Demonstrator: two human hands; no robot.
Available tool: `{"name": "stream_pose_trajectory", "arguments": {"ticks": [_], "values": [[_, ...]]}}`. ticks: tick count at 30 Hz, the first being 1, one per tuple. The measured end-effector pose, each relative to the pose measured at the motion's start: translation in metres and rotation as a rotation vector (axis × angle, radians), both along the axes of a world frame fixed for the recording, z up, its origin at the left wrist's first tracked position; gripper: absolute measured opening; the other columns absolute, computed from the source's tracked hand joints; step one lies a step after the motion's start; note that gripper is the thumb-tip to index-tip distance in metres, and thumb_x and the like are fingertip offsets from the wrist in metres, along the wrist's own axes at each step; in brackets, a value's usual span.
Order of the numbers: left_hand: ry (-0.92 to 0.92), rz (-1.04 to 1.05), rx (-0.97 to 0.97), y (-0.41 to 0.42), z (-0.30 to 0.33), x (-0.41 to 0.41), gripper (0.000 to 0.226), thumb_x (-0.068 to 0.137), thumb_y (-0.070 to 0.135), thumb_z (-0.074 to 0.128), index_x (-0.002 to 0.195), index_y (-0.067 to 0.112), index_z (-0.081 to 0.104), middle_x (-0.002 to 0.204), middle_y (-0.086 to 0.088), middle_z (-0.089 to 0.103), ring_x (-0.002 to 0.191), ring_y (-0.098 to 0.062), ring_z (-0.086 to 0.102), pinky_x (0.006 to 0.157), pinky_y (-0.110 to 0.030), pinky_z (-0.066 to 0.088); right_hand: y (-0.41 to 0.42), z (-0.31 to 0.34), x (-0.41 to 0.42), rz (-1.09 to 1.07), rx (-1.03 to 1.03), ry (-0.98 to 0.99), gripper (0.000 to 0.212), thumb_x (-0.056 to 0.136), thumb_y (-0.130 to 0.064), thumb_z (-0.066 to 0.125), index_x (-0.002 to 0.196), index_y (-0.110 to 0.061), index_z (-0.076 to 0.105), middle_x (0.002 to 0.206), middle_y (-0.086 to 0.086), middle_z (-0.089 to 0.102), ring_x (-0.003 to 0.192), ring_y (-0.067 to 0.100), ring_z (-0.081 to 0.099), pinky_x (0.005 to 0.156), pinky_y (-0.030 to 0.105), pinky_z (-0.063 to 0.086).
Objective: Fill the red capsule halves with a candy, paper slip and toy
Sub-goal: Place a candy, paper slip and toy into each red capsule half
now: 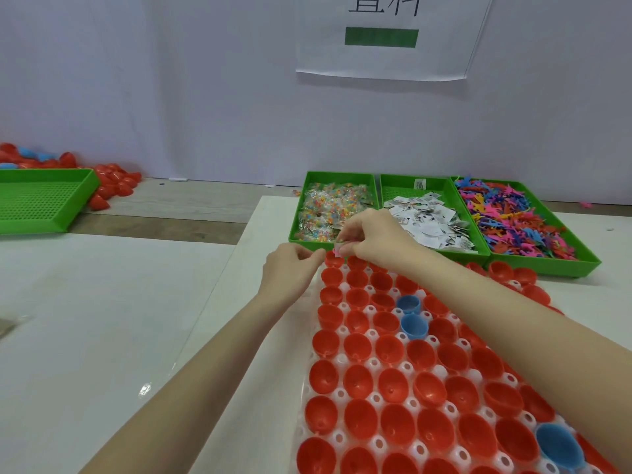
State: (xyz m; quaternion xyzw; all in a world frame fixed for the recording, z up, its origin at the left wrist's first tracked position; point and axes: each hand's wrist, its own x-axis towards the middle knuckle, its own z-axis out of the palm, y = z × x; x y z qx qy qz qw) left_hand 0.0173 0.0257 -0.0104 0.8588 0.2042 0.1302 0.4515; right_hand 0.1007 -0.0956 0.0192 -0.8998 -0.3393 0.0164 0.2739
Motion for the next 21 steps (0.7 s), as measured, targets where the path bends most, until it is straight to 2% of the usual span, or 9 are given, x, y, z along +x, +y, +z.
{"name": "stream_pose_trajectory", "arguments": {"ticks": [1, 3, 5, 6, 11, 15, 18, 21], "values": [[0.047, -0.035, 0.048, -0.002, -0.002, 0.001, 0.029, 0.088, 0.035, 0.055, 0.078, 0.010, 0.066, 0.086, -0.011, 0.068, 0.085, -0.027, 0.062, 0.077, -0.036, 0.046, 0.000, -0.002, 0.001, 0.008, -0.023, -0.009, 0.020, 0.076, -0.020, 0.075, 0.093, -0.010, 0.071, 0.077, -0.004, 0.059, 0.073, 0.008, 0.054, 0.064, 0.016, 0.040], [0.088, -0.083, 0.073, -0.006, -0.004, 0.002, 0.034, 0.090, 0.039, 0.052, 0.100, 0.011, 0.068, 0.102, -0.009, 0.068, 0.099, -0.026, 0.060, 0.084, -0.036, 0.046, 0.001, -0.005, 0.000, 0.031, -0.043, -0.009, 0.020, 0.076, -0.020, 0.075, 0.093, -0.012, 0.068, 0.081, -0.003, 0.059, 0.079, 0.012, 0.055, 0.072, 0.022, 0.044], [0.084, -0.110, 0.045, -0.010, -0.007, 0.003, 0.037, 0.091, 0.036, 0.052, 0.121, 0.014, 0.060, 0.116, -0.007, 0.063, 0.110, -0.024, 0.056, 0.094, -0.038, 0.044, 0.002, -0.007, 0.000, 0.054, -0.046, -0.009, 0.018, 0.075, -0.019, 0.075, 0.091, -0.012, 0.069, 0.077, -0.005, 0.058, 0.076, 0.010, 0.054, 0.071, 0.021, 0.042], [0.080, -0.111, 0.032, -0.011, -0.008, 0.004, 0.037, 0.092, 0.032, 0.052, 0.124, 0.016, 0.057, 0.119, -0.008, 0.062, 0.111, -0.025, 0.056, 0.096, -0.039, 0.044, 0.003, -0.007, 0.000, 0.056, -0.049, -0.012, 0.017, 0.074, -0.019, 0.076, 0.089, -0.012, 0.071, 0.074, -0.007, 0.056, 0.074, 0.008, 0.052, 0.070, 0.021, 0.040], [0.036, -0.091, -0.094, -0.016, -0.011, 0.005, 0.035, 0.091, 0.021, 0.053, 0.125, 0.014, 0.054, 0.115, -0.009, 0.061, 0.106, -0.023, 0.057, 0.094, -0.041, 0.046, 0.007, -0.010, 0.005, 0.031, -0.054, -0.008, 0.014, 0.074, -0.018, 0.076, 0.087, -0.013, 0.074, 0.071, -0.005, 0.056, 0.069, 0.007, 0.049, 0.062, 0.020, 0.035], [0.044, -0.070, -0.108, -0.016, -0.011, 0.007, 0.033, 0.089, 0.017, 0.053, 0.121, 0.012, 0.059, 0.114, -0.010, 0.063, 0.106, -0.025, 0.057, 0.094, -0.039, 0.045, 0.010, -0.015, 0.008, -0.007, -0.028, 0.012, 0.011, 0.077, -0.015, 0.073, 0.087, -0.011, 0.072, 0.073, -0.002, 0.057, 0.082, 0.015, 0.051, 0.070, 0.024, 0.039], [0.030, -0.059, -0.138, -0.016, -0.011, 0.006, 0.029, 0.089, 0.015, 0.053, 0.117, 0.011, 0.062, 0.109, -0.009, 0.065, 0.104, -0.024, 0.058, 0.092, -0.036, 0.046, 0.011, -0.015, 0.007, -0.018, -0.003, -0.009, 0.020, 0.073, -0.014, 0.075, 0.091, -0.012, 0.068, 0.074, -0.004, 0.056, 0.077, 0.014, 0.052, 0.071, 0.025, 0.043], [0.027, -0.062, -0.158, -0.016, -0.012, 0.005, 0.028, 0.090, 0.014, 0.052, 0.116, 0.010, 0.063, 0.109, -0.010, 0.065, 0.104, -0.023, 0.059, 0.093, -0.037, 0.046, 0.014, -0.015, 0.004, 0.025, -0.033, -0.094, 0.013, 0.070, -0.011, 0.075, 0.081, -0.015, 0.071, 0.068, -0.008, 0.055, 0.075, 0.012, 0.053, 0.071, 0.025, 0.044]]}}
